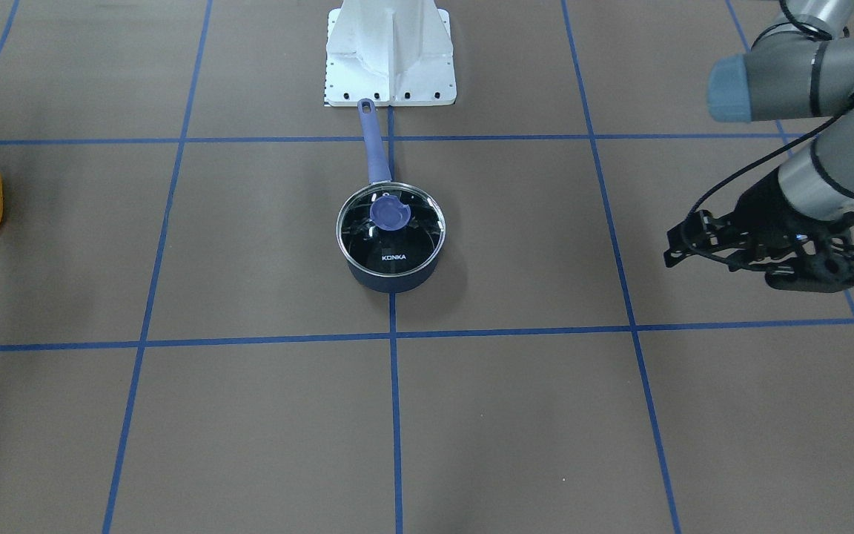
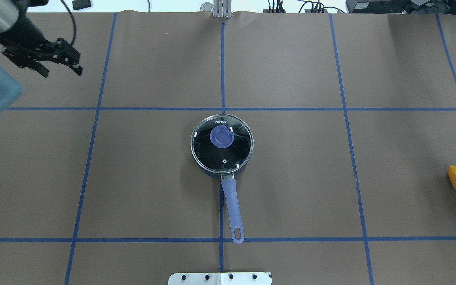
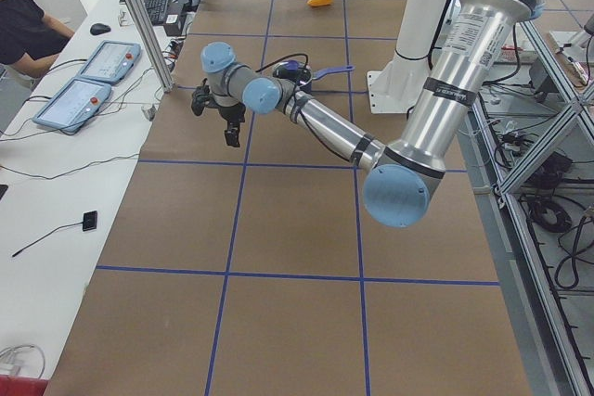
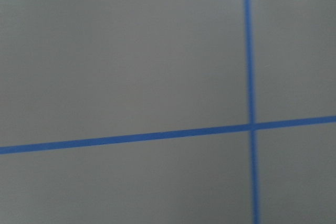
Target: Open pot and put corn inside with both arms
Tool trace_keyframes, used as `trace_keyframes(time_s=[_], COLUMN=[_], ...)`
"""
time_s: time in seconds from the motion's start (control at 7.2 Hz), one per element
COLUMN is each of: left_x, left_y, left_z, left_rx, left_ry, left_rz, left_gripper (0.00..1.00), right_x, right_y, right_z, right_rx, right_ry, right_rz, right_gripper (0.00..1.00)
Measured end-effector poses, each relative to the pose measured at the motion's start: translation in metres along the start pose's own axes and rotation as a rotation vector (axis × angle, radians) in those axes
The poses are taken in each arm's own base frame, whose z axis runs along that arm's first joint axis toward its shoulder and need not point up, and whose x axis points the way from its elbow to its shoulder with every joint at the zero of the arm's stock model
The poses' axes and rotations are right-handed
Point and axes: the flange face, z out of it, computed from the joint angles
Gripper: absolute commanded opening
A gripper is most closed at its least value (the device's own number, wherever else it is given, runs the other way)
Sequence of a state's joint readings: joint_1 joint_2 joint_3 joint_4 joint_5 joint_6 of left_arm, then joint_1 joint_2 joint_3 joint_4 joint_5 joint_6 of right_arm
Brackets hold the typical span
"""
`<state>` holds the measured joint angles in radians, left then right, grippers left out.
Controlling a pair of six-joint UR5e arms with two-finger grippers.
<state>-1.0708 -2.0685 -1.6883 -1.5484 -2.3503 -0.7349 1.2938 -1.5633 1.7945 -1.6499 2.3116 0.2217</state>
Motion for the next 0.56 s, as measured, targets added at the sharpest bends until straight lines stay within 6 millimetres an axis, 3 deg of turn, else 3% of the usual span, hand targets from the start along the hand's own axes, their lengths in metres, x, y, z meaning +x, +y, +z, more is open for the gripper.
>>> trace_keyframes(time_s=[0.28, 0.56], left_x=[0.098, 0.18], left_y=[-0.002, 0.011], left_z=[0.02, 0.026], left_rx=[0.007, 0.015], left_ry=[-0.024, -0.065], left_rz=[-0.051, -0.069], left_gripper=[1.0, 1.0], right_x=[0.018, 0.032], right_y=[0.031, 0.061], right_z=[0.027, 0.052], right_rx=[0.03, 0.033], right_ry=[0.016, 0.021], right_rz=[-0.059, -0.097], right_gripper=[1.0, 0.99])
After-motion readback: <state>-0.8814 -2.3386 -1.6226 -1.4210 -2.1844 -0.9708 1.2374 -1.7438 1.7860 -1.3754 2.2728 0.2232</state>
